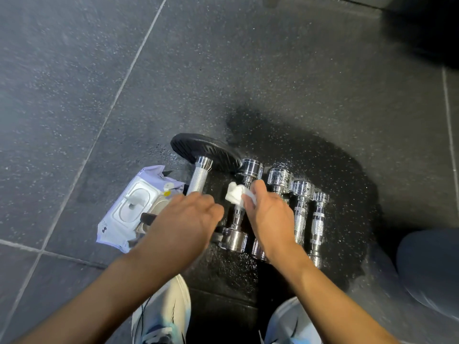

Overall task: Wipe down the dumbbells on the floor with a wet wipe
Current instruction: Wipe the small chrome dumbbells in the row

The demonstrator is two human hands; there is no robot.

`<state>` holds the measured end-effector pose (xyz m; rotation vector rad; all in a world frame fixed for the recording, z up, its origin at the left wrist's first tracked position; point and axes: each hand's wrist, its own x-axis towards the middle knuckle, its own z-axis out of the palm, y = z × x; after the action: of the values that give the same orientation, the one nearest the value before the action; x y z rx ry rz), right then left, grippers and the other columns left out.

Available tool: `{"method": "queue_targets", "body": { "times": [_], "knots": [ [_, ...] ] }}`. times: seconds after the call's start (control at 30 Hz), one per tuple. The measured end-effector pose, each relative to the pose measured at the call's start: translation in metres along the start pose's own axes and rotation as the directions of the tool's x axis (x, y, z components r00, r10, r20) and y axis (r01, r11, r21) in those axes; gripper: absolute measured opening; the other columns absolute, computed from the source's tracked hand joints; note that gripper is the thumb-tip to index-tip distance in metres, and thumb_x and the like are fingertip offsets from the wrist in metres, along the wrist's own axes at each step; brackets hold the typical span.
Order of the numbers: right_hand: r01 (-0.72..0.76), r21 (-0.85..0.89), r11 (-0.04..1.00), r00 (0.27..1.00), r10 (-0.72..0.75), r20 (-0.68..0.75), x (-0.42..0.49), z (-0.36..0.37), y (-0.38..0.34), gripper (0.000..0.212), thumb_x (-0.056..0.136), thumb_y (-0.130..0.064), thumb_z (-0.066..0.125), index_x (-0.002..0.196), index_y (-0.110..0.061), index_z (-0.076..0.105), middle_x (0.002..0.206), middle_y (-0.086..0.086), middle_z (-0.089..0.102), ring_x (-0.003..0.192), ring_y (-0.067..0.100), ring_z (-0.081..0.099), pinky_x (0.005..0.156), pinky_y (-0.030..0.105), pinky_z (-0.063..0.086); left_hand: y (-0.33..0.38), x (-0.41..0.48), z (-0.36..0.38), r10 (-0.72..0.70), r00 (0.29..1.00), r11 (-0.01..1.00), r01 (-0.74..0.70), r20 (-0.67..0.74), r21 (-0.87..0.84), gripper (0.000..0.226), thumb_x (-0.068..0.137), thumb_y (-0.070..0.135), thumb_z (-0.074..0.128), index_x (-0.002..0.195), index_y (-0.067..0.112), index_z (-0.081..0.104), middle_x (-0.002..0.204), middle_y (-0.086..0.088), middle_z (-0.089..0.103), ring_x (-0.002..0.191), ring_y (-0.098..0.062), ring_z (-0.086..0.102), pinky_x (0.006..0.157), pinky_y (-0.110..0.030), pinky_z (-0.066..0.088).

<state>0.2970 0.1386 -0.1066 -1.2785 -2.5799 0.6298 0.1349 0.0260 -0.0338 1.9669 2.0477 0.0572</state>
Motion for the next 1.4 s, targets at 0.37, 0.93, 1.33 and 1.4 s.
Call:
{"method": "queue_targets", "body": {
  "times": [0.37, 0.93, 1.33, 1.4],
  "knots": [
    [-0.085, -0.337, 0.938, 0.996, 0.089, -0.003, 0.010, 0.008, 0.009, 0.029, 0.088, -0.019, 0.078, 0.063, -0.018, 0.063, 0.047, -0.007, 0.052, 0.046, 0.017, 0.052, 0.040, 0.024, 0.041, 0.039, 0.028, 0.030, 0.157, 0.918, 0.960, -0.228, 0.363, 0.161, 0.041, 0.101, 0.021, 0.050, 0.141, 0.017, 0.045, 0.140, -0.005, 0.048, 0.127, -0.026, 0.050, 0.098, -0.041, 0.039],
    [0.215, -0.075, 0.974, 0.976, -0.216, -0.002, 0.002, 0.008, 0.005, 0.047, 0.101, -0.016, 0.053, 0.146, -0.007, 0.050, 0.125, 0.007, 0.062, 0.114, 0.024, 0.054, 0.099, 0.037, 0.050, 0.044, 0.024, 0.032, 0.142, 0.924, 0.960, -0.216, 0.355, 0.179, 0.052, 0.097, 0.012, 0.054, 0.148, 0.013, 0.041, 0.145, -0.009, 0.047, 0.126, -0.027, 0.050, 0.104, -0.044, 0.040],
    [0.257, -0.151, 0.954, 0.949, -0.220, 0.226, 0.022, 0.000, -0.007, 0.049, 0.106, -0.029, 0.047, 0.150, -0.006, 0.044, 0.110, 0.005, 0.073, 0.121, 0.024, 0.055, 0.107, 0.031, 0.045, 0.042, 0.025, 0.033, 0.169, 0.931, 0.953, -0.238, 0.325, 0.186, 0.046, 0.097, 0.012, 0.052, 0.142, 0.012, 0.048, 0.138, -0.011, 0.054, 0.123, -0.028, 0.053, 0.099, -0.041, 0.043],
    [0.118, -0.040, 0.992, 0.979, -0.109, 0.173, 0.016, -0.006, -0.012, 0.044, 0.105, -0.022, 0.048, 0.148, -0.010, 0.045, 0.105, 0.008, 0.071, 0.117, 0.022, 0.057, 0.097, 0.025, 0.047, 0.043, 0.024, 0.031, 0.169, 0.931, 0.953, -0.238, 0.323, 0.186, 0.046, 0.097, 0.012, 0.053, 0.143, 0.011, 0.047, 0.139, -0.012, 0.053, 0.123, -0.028, 0.053, 0.099, -0.042, 0.043]
  ]
}}
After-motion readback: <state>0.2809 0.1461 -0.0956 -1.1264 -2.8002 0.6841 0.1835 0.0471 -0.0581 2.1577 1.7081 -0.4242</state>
